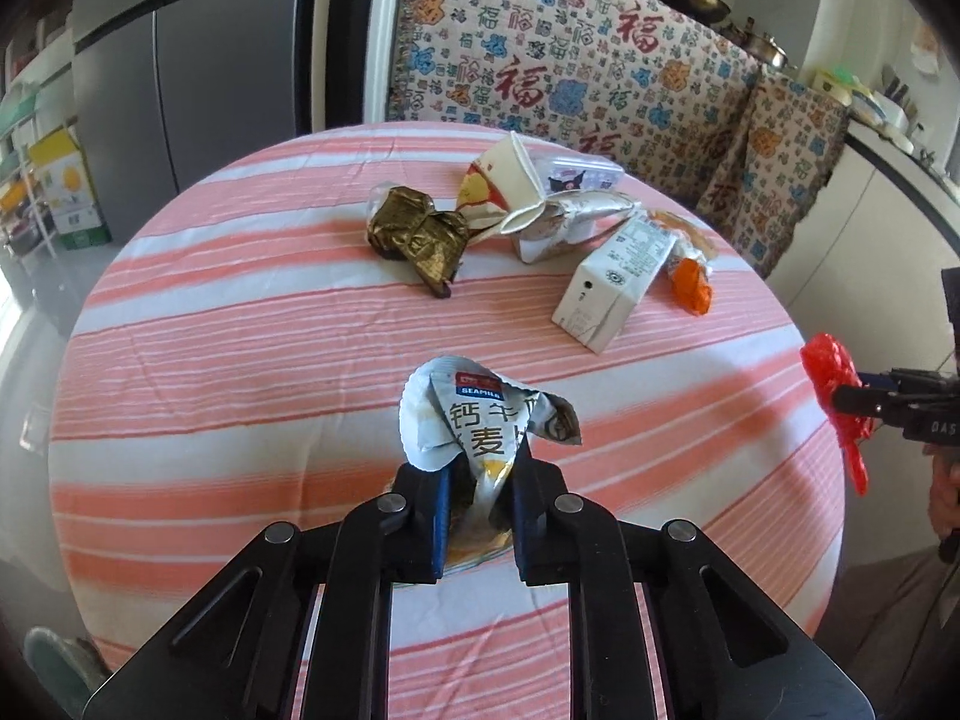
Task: Collect trash
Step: 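Carry both bags over the blue wastebasket and open both tools to drop them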
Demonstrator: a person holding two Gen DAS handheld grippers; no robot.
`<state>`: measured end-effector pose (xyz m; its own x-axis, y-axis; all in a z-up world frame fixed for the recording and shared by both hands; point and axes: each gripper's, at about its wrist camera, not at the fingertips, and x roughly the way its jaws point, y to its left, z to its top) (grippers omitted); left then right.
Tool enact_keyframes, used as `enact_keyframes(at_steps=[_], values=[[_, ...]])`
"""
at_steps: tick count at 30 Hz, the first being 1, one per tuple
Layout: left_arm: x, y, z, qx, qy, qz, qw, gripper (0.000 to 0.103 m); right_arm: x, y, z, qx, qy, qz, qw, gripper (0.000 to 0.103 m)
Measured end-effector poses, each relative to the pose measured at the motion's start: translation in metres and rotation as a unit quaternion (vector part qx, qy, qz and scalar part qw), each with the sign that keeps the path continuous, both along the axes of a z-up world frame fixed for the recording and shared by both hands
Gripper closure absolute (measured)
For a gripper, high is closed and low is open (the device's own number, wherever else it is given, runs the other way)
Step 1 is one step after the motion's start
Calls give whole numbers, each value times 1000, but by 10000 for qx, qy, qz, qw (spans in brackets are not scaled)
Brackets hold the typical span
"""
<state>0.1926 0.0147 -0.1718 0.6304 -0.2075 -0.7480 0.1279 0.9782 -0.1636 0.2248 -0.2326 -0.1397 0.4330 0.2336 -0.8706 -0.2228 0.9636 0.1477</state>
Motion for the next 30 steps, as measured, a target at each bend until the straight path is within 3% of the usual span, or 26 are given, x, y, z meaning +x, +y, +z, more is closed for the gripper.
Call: enact_keyframes(at_steps=[4,9,17,23,30], values=[[-13,-29,12,-162,-1,-188,9997,89,-9,-20,1,220,-66,-152,9996,62],[-22,-99,32,-291,-43,-839,9960,89,-17,-61,7,307,-193,-564,9978,62],[-11,-243,52,-590,76,-1915,9797,89,-40,-149,23,202,-504,-1543,9865,61],[7,-349,37,-743,315,-2358,9685,88,-53,-211,18,-90,-540,-2232,9732,61],[25,-424,1,-734,595,-2586,9614,88,-60,-280,-16,-193,-502,-2789,9588,61]])
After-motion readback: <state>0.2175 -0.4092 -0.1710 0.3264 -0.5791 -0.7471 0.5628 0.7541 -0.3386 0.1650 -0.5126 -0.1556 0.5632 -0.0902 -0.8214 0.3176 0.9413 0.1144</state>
